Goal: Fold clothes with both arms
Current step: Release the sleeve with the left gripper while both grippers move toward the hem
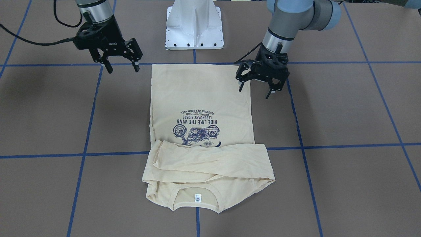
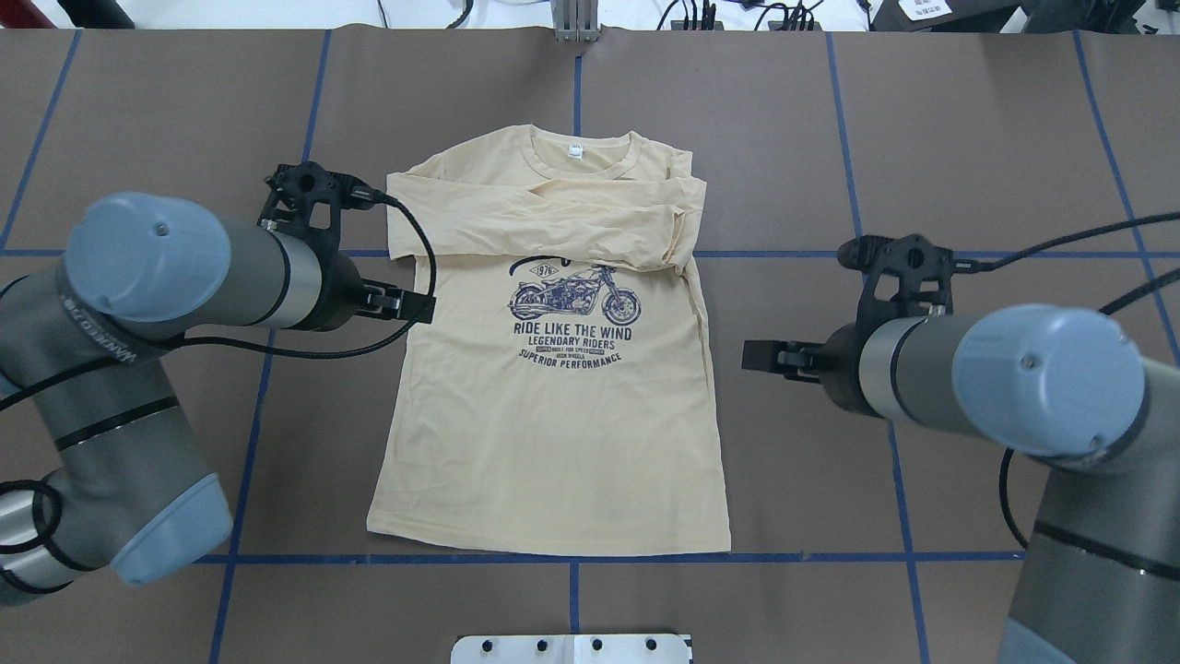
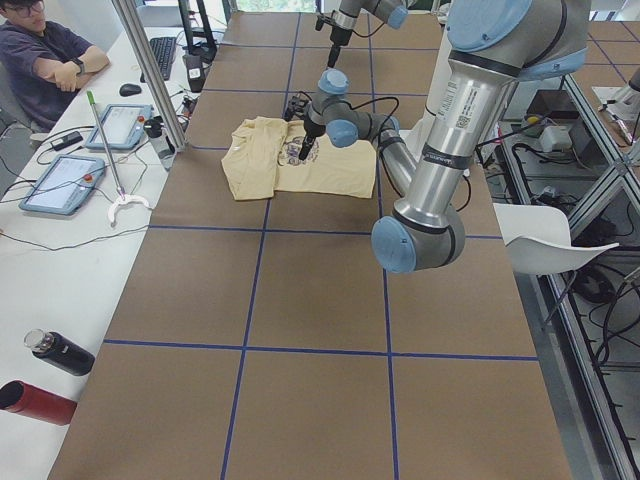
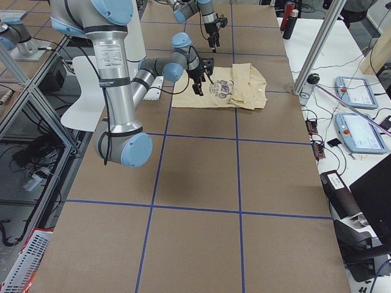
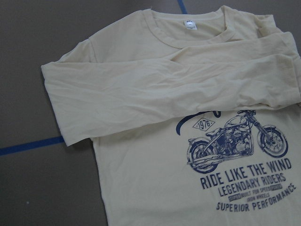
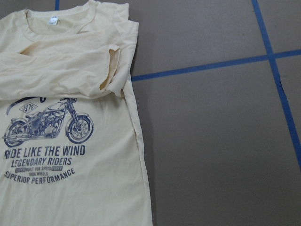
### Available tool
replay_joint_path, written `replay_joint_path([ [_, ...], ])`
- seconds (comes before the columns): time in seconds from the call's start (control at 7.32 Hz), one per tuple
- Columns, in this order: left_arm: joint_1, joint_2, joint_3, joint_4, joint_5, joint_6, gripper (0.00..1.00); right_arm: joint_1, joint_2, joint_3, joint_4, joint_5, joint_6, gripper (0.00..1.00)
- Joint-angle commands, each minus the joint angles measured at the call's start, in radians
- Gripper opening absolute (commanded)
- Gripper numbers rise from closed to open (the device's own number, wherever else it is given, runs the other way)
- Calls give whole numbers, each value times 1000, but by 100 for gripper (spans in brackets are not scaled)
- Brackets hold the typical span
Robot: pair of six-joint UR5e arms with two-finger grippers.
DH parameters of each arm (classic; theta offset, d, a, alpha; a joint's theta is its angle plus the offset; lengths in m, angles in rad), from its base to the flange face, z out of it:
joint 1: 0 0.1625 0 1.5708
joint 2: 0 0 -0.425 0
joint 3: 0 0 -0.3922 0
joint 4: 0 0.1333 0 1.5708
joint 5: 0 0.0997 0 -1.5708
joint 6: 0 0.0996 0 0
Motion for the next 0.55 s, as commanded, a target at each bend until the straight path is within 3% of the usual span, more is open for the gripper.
replay_joint_path([
  [0.0, 35, 206, -15, -250, 12, -57, 100, -119, -49, 5, 3, -105, 39, 100],
  [0.41, 271, 241, -10, -288, 153, -271, 99, -182, -49, 5, 5, -186, 78, 100],
])
